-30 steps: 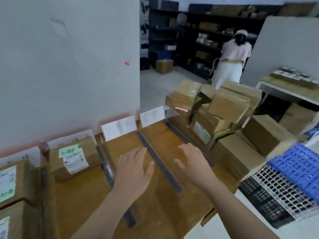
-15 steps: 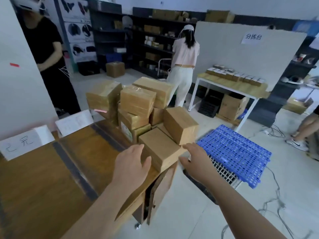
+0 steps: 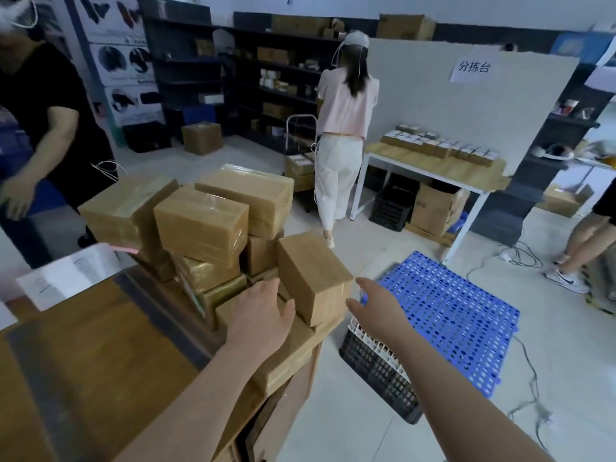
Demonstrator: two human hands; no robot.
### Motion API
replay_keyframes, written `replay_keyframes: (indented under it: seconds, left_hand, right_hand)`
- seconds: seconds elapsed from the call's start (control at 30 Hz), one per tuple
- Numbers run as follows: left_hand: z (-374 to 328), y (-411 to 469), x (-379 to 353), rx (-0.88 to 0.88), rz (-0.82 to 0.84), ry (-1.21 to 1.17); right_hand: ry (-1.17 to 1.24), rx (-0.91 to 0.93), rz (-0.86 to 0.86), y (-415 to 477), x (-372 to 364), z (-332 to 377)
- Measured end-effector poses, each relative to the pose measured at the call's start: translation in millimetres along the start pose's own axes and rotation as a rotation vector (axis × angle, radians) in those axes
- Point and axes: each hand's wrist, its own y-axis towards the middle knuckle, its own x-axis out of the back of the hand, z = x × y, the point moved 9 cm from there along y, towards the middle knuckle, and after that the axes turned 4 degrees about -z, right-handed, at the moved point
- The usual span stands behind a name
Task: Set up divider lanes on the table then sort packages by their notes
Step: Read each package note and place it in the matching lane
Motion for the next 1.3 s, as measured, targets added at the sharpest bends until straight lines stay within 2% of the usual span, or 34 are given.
replay_keyframes:
  seconds: [0.17, 0.33, 0.5, 0.7, 0.77, 0.83, 0.9, 0.97, 1.13, 1.3]
  left_hand:
    - [-12, 47, -37, 0.083, 0.126, -0.145]
    - [-23, 65, -64, 0.208, 0.222, -0.347]
    - [-20, 60, -81, 0.419, 0.189, -0.428]
    - [-11, 44, -79, 0.621, 0.088, -0.452]
    - [-7, 36, -79, 0.676, -0.012, -0.653]
    - [-4, 25, -90, 0.781, -0.078, -0.977]
    - [-10, 12, -108, 0.918, -0.079, -1.325]
    - [-22, 4, -118, 0.952, -0.052, -1.556]
    - [-29, -6, -125, 0.948, -0.061, -1.759]
    - [-28, -11, -128, 1.008, -0.03, -1.765]
  right_hand:
    - [0.08, -0.031, 0.074, 60, -11, -16]
    - [0.376, -0.086, 0.112, 93, -16, -33]
    - [0.484, -0.058, 0.27, 105, -35, -40]
    - [0.395, 0.075, 0.406, 111, -46, -35]
    - [0.381, 0.122, 0.399, 115, -39, -34]
    - [0.362, 0.125, 0.403, 119, -37, -41]
    - [0.387, 0.094, 0.475, 118, -40, -47]
    - [0.485, 0.051, 0.552, 117, -46, -51]
    - [0.755, -0.086, 0.733, 105, -55, -57]
    - [0.856, -0.103, 0.688, 117, -48, -56]
